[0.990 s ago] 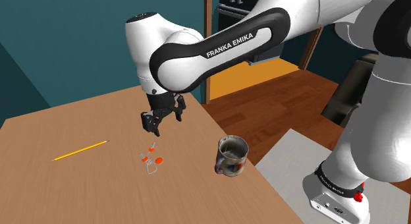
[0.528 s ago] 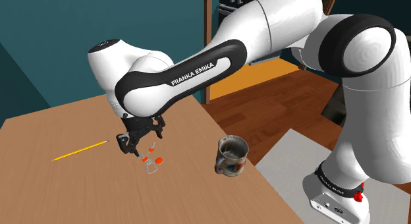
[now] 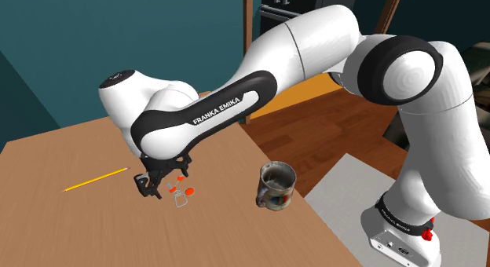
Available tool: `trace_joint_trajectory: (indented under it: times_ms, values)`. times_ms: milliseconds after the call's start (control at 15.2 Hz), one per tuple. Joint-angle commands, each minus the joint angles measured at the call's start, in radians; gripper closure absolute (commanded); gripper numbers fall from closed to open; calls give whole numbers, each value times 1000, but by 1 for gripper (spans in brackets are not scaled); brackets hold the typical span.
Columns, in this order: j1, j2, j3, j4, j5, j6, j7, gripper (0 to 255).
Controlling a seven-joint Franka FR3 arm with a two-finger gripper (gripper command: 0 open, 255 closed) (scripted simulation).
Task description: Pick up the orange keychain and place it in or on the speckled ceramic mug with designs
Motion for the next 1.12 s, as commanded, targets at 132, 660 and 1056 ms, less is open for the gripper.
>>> trace_joint_trajectory:
  times_ms: [132, 660, 1056]
  values:
    - [2, 12, -3, -20, -6, 30, 6, 0]
    - [2, 12, -3, -19, -6, 30, 6, 255]
    - [-2, 14, -5, -20, -6, 33, 1, 255]
